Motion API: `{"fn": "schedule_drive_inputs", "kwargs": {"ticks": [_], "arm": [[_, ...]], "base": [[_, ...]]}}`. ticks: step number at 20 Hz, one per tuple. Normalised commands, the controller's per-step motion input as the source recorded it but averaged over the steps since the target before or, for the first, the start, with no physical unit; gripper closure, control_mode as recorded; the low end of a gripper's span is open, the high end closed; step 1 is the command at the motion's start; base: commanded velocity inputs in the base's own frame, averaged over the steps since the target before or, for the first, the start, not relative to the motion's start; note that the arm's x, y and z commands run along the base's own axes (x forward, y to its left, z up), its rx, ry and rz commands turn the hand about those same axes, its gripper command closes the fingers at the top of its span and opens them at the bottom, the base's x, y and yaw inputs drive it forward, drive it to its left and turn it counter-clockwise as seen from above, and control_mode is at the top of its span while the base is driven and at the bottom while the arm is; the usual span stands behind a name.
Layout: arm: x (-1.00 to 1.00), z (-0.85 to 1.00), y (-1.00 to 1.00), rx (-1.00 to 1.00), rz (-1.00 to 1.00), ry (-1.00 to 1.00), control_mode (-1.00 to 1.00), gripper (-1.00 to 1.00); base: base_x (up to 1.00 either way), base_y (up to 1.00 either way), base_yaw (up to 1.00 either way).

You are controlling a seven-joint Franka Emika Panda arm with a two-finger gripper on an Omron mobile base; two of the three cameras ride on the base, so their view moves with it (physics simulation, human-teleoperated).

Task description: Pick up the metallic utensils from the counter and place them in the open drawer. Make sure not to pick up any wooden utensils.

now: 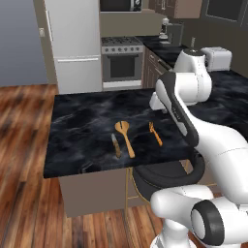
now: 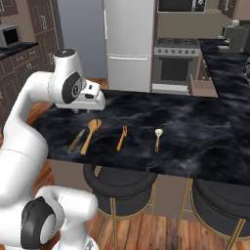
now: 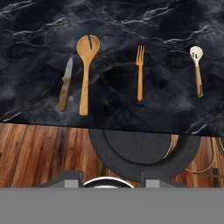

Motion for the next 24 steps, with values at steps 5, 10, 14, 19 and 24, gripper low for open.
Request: {"fn": "schedule_drive_inputs", "kwargs": {"ticks": [5, 10, 14, 19, 24], "arm": [[0.12, 0.0, 0.0, 0.0, 0.0, 0.0, -1.0, -1.0], [0.0, -0.08, 0.01, 0.0, 0.0, 0.02, -1.0, -1.0], [0.0, -0.28, 0.38, 0.0, 0.0, 0.06, -1.0, -1.0], [-0.05, -0.77, 0.61, 0.04, 0.04, 0.0, -1.0, -1.0], [0.17, -0.61, 0.64, 0.0, 0.03, 0.01, -1.0, -1.0]], "base": [[0.0, 0.0, 0.0], [0.0, 0.0, 0.0], [0.0, 0.0, 0.0], [0.0, 0.0, 0.0], [0.0, 0.0, 0.0]]}}
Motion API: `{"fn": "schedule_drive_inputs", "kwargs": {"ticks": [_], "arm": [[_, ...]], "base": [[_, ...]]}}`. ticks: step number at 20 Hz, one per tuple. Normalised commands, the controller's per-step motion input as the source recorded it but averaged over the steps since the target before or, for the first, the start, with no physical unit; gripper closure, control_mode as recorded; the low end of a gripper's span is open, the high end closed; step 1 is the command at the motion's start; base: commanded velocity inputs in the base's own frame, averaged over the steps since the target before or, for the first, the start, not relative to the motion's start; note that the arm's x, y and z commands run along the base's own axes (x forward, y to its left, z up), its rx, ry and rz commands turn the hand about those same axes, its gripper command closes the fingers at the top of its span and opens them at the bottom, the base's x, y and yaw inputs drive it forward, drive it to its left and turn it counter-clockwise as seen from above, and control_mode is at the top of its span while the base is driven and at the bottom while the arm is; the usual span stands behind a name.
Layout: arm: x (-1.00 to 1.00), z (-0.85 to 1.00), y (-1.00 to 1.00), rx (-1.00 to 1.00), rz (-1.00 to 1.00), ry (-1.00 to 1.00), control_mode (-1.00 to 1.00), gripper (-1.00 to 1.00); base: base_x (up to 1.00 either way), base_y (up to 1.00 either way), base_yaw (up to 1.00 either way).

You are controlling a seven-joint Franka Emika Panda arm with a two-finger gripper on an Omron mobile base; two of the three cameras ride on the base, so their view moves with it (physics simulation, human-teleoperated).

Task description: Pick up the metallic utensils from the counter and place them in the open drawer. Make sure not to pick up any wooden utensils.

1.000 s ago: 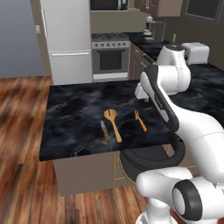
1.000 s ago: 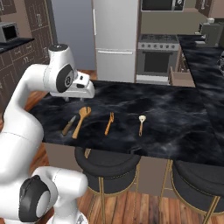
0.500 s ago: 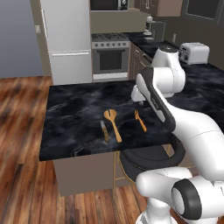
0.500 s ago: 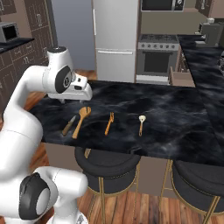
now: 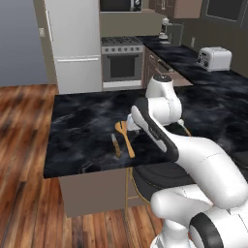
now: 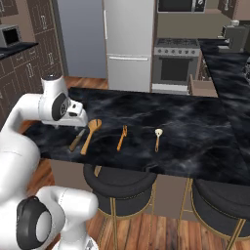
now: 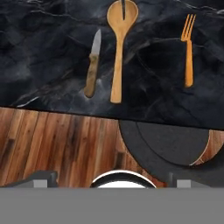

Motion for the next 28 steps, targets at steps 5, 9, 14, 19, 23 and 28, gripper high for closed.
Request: {"fn": "schedule_drive_inputs", "kwargs": {"ticks": [5, 9, 14, 19, 23, 28], "arm": [[0.91, -0.36, 0.74, -0.01, 0.0, 0.02, -1.0, -1.0], [0.33, -0.03, 0.13, -0.05, 0.0, 0.0, -1.0, -1.0], [0.43, -0.07, 0.04, -0.01, -0.01, 0.0, -1.0, -1.0], [0.12, -0.33, 0.0, 0.0, -0.01, 0.03, -1.0, -1.0], [0.01, -0.61, 0.0, 0.01, 0.0, 0.11, -1.0, -1.0], [0.01, -0.48, 0.0, 0.02, 0.0, 0.08, -1.0, -1.0]], "base": [[0.0, 0.0, 0.0], [0.0, 0.0, 0.0], [0.0, 0.0, 0.0], [0.0, 0.0, 0.0], [0.0, 0.0, 0.0], [0.0, 0.0, 0.0]]}}
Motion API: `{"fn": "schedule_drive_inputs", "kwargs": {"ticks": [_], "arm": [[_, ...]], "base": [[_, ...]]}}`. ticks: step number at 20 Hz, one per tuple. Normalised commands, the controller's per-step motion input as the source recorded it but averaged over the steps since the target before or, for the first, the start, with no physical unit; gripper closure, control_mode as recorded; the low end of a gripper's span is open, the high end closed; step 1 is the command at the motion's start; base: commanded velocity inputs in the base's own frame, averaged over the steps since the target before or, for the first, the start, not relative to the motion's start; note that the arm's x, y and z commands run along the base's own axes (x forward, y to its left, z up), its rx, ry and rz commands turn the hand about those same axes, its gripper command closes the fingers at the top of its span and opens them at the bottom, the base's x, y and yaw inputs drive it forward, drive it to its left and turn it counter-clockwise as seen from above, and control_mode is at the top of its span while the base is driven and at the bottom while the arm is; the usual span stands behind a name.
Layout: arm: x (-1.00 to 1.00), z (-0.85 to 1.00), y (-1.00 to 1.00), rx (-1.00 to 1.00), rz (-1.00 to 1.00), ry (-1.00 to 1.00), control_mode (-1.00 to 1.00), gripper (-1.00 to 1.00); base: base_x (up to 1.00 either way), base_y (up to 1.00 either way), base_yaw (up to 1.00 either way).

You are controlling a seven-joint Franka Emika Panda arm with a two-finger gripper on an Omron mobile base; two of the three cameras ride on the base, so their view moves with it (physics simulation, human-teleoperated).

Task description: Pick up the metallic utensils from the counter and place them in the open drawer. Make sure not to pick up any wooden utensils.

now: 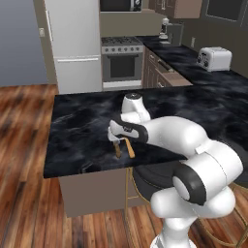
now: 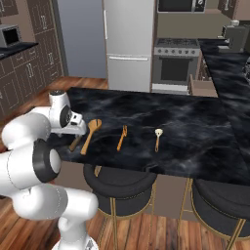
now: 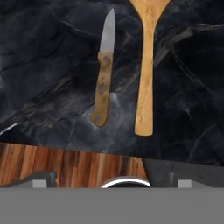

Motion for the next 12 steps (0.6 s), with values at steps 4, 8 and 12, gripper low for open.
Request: {"fn": "schedule_drive_inputs", "kwargs": {"ticks": [4, 8, 12], "arm": [[0.27, -0.08, 0.02, 0.0, -0.02, 0.02, -1.0, -1.0], [0.31, -0.15, 0.02, -0.01, -0.08, 0.0, -1.0, -1.0], [0.38, -0.21, 0.04, 0.0, -0.07, 0.0, -1.0, -1.0]], "base": [[0.0, 0.0, 0.0], [0.0, 0.0, 0.0], [0.0, 0.0, 0.0]]}}
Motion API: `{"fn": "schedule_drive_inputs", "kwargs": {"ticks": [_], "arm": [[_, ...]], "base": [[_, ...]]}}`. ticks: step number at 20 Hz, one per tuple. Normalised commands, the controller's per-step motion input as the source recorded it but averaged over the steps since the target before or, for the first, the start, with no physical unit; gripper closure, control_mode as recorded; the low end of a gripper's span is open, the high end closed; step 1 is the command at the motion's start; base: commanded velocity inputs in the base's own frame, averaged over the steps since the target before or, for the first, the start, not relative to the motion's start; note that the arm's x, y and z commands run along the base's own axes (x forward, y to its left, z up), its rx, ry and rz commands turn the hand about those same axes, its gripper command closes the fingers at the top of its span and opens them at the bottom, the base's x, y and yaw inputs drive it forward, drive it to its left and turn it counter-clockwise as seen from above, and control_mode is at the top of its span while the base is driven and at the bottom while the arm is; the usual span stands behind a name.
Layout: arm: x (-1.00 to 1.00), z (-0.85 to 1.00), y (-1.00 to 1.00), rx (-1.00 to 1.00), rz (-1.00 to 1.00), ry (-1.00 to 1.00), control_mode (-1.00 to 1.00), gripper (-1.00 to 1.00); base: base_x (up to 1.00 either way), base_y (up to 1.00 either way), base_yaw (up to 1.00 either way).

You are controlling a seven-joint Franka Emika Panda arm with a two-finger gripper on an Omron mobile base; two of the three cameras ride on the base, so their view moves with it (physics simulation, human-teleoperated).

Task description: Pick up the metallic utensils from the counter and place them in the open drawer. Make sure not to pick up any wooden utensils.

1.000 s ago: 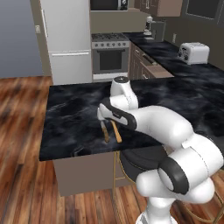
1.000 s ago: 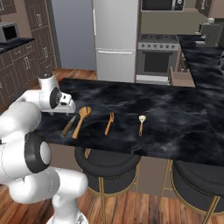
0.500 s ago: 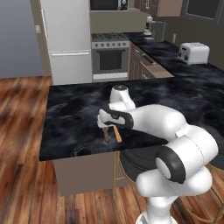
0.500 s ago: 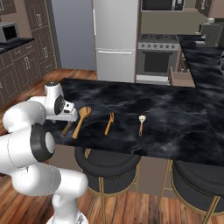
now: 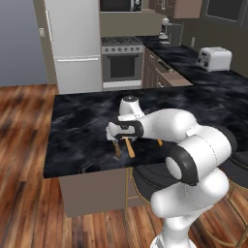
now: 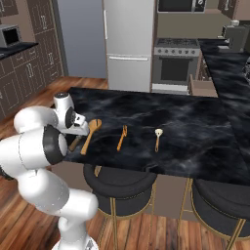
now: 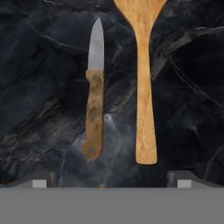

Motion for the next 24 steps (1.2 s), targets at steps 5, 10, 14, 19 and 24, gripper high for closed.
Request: {"fn": "schedule_drive_inputs", "kwargs": {"ticks": [5, 10, 14, 19, 24], "arm": [[0.15, -0.17, 0.07, 0.0, -0.06, 0.0, -1.0, -1.0], [0.04, -0.15, 0.2, 0.0, -0.05, 0.0, -1.0, -1.0], [0.0, -0.11, 0.03, 0.0, 0.0, 0.0, -1.0, -1.0], [0.02, -0.24, 0.0, 0.0, 0.0, 0.01, -1.0, -1.0], [0.08, -0.34, 0.0, 0.0, 0.0, 0.03, -1.0, -1.0]], "base": [[0.0, 0.0, 0.0], [0.0, 0.0, 0.0], [0.0, 0.0, 0.0], [0.0, 0.0, 0.0], [0.0, 0.0, 0.0]]}}
